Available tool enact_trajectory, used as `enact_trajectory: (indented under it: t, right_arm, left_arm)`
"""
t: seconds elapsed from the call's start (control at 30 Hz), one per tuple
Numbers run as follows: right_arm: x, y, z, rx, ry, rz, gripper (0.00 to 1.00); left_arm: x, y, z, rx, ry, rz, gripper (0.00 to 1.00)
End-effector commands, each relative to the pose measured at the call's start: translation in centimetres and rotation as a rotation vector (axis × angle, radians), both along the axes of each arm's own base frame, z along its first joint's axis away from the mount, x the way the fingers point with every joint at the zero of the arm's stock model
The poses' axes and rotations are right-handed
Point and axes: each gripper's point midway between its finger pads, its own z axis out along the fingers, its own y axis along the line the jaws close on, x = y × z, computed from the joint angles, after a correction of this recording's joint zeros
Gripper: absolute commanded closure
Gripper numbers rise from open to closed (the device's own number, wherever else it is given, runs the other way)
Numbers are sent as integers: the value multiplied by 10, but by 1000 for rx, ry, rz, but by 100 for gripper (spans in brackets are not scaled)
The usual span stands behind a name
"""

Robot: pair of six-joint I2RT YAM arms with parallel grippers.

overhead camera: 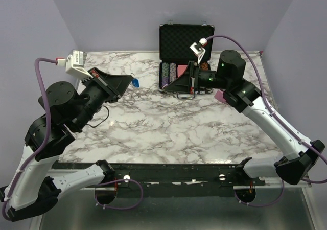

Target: Remove the keys from the keyring

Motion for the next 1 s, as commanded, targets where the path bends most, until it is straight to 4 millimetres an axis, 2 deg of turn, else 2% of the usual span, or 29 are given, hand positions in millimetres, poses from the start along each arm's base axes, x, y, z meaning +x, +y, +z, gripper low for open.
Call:
enact_trajectory:
  t: [0.0, 0.07, 0.23, 0.37, 0.47, 0.53, 0.6, 0.73, 0.8, 0.97]
  right_arm:
    - [17, -7, -30, -169, -22, -104, 99]
    - [27, -11, -47, -243, -6, -151, 99]
    - [52, -25, -109, -482, 73, -268, 99]
    - [63, -40, -172, -684, 147, -314, 99]
    - [63, -49, -215, -807, 200, -312, 99]
    - [65, -58, -235, -895, 206, -317, 99]
    - [73, -76, -255, -1020, 199, -370, 99]
    - [85, -115, -281, -1270, 179, -463, 99]
    - [87, -126, -289, -1342, 177, -486, 99]
    - [83, -129, -307, -1376, 196, -465, 99]
  left_arm:
    - [-5, 32, -19, 216, 11, 79, 100]
    - [-5, 42, -24, 262, 7, 108, 100]
    - [-6, 61, -38, 342, 22, 166, 100]
    - [-6, 63, -56, 390, 41, 161, 100]
    - [-9, 65, -66, 400, 45, 154, 100]
    - [-11, 65, -71, 409, 49, 143, 100]
    - [-11, 64, -77, 424, 57, 136, 100]
    - [-12, 65, -92, 458, 89, 132, 100]
    - [-12, 65, -98, 464, 100, 133, 100]
    - [-10, 64, -107, 466, 114, 134, 100]
